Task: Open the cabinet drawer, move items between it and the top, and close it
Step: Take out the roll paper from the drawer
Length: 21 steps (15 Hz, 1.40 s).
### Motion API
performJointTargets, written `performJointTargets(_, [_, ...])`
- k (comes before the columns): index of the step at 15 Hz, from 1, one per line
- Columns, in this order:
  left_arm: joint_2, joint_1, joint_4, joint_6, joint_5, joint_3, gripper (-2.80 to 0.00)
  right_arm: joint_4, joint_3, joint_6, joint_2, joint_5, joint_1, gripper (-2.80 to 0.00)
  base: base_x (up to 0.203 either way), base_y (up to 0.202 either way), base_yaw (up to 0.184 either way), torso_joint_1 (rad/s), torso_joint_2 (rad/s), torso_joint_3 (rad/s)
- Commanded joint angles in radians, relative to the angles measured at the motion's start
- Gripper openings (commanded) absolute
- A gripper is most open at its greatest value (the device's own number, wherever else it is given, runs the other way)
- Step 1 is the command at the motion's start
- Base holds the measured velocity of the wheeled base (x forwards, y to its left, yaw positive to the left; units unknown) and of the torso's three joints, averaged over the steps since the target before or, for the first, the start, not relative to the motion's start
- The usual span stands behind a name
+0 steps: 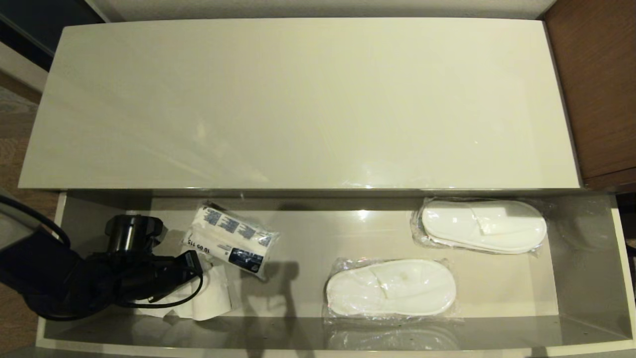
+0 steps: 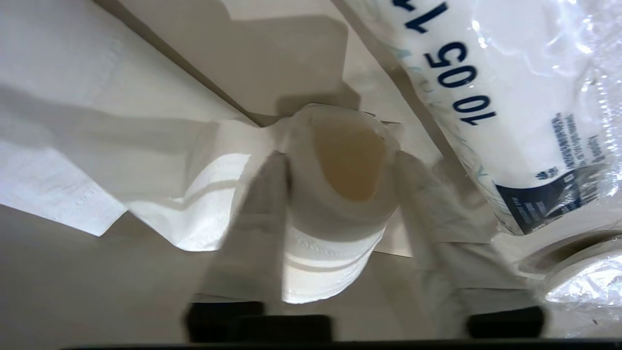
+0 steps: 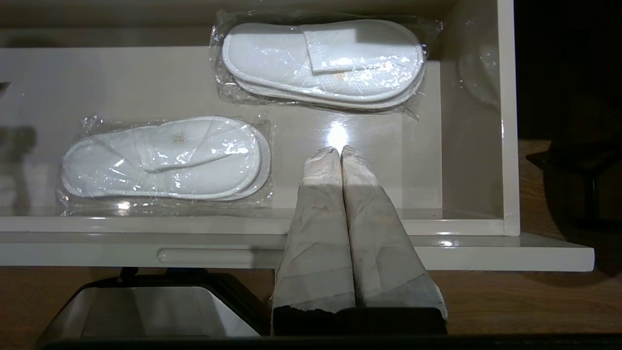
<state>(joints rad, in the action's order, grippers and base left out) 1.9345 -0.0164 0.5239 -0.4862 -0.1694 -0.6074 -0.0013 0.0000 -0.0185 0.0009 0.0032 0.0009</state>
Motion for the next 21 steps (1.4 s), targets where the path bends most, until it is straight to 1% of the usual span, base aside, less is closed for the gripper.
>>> performJointTargets(1, [0.028,0.002,0.028,-0.002,0.000,0.003,-2.80,0.000,0.002,0.000,0.001,0.000,0.001,-2.80,0.000,0.000,0.000,0.000,0.00,0.000])
performJointTargets(9, [0.058,0.018,0.030,-0.006,-0.001,0.009,-2.80,0.000,0.002,0.000,0.001,0.000,-0.001,-2.80,0.000,0.000,0.000,0.000,0.00,0.000])
performJointTargets(21, [0.038,0.023,0.030,-0.008,-0.006,0.011,-2.80,0.000,0.002,0.000,0.001,0.000,-0.001,-2.80,0.000,0.000,0.000,0.000,0.00,0.000])
